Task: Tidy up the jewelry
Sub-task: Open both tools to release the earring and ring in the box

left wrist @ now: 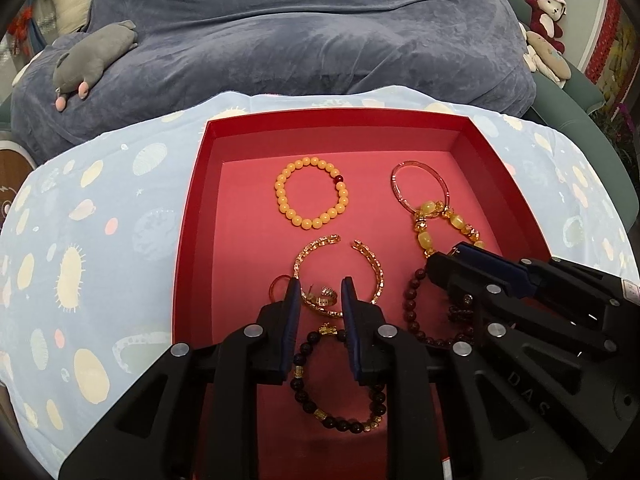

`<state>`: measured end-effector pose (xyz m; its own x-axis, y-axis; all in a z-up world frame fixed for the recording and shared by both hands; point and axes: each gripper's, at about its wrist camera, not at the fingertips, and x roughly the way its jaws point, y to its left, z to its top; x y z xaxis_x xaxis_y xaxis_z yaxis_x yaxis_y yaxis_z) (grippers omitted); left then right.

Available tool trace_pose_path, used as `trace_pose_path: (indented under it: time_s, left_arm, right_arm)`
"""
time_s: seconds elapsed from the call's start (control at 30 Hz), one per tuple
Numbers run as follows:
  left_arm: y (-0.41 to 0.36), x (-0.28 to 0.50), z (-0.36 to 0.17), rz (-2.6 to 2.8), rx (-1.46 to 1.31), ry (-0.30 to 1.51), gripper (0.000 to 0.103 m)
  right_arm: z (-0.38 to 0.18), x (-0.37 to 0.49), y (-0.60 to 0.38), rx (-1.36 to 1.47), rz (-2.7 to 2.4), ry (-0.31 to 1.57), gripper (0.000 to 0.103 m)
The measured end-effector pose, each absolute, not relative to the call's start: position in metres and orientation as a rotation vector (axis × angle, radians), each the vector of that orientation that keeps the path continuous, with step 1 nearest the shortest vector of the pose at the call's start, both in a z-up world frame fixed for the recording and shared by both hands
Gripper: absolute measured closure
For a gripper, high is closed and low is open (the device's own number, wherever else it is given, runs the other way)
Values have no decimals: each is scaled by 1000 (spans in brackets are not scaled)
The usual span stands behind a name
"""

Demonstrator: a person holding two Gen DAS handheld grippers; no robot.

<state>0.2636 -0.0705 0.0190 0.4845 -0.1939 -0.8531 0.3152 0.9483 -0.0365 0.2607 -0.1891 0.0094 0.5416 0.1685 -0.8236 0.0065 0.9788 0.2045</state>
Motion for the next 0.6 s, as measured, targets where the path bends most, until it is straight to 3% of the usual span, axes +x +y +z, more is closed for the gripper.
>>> trace_pose_path:
  time_s: [0.17,0.27,0.6]
  left_arm:
    - [-65,262,23,-261,126,1027,64]
    - [-61,257,30,-243,117,1019,59]
    - [-55,227,59,-230,141,975,50]
  right_arm:
    - [16,256,-190,182,75,993,82]
    - [23,249,-191,177,55,984,74]
    - [50,214,-190,164,29,951,69]
